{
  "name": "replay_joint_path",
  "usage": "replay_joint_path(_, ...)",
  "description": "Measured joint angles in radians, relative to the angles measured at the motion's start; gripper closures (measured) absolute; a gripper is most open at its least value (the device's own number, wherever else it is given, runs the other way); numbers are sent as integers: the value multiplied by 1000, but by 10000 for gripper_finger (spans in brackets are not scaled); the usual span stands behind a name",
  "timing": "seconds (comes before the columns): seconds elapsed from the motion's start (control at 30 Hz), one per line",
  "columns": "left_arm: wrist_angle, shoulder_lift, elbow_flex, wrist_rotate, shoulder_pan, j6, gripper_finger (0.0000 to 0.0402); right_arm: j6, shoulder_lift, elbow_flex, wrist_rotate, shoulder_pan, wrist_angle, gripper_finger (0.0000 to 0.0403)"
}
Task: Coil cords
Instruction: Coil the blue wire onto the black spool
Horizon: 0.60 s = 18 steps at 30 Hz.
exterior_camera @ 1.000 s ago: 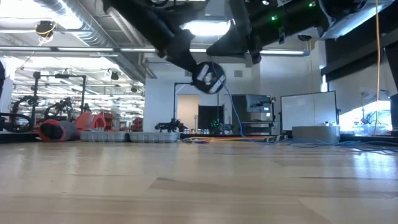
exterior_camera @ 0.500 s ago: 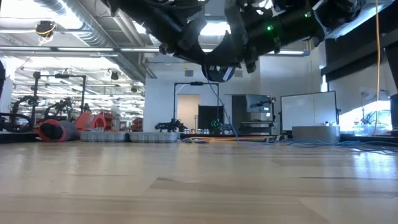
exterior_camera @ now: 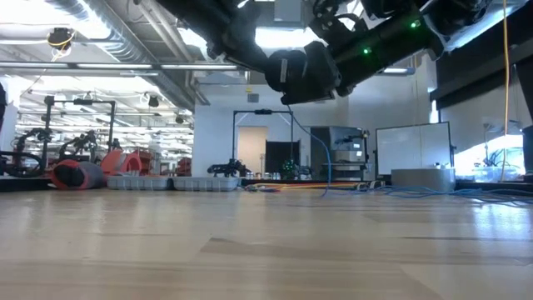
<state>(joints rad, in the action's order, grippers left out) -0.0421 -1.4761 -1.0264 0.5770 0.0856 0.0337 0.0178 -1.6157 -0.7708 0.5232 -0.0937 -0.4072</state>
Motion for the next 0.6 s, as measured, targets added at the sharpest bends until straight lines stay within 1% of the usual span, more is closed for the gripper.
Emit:
replay_joint_path(0.13,1,0,0,-1,0,-1,402,4,0,2,-26,2,-6,397)
replay_joint_path(0.23,13,-2,0,-1,1,-3,402,43,-1,3,-42,2,-18,397)
replay_joint_path(0.3,18,-2,0,-2,1,0,402,53,-1,3,-86,3,-17,387)
replay_joint_path(0.37,44,-2,-2,-3,1,-1,401,46,-4,8,-142,3,24,361)
replay_joint_path(0.43,49,5,-5,-3,1,-1,401,20,-12,11,-147,3,62,325)
replay_joint_path(0.5,45,3,-5,-6,2,5,402,-1,-3,8,-119,3,79,283)
replay_joint_path(0.6,36,1,-2,-9,7,13,402,-31,16,7,-57,3,187,225)
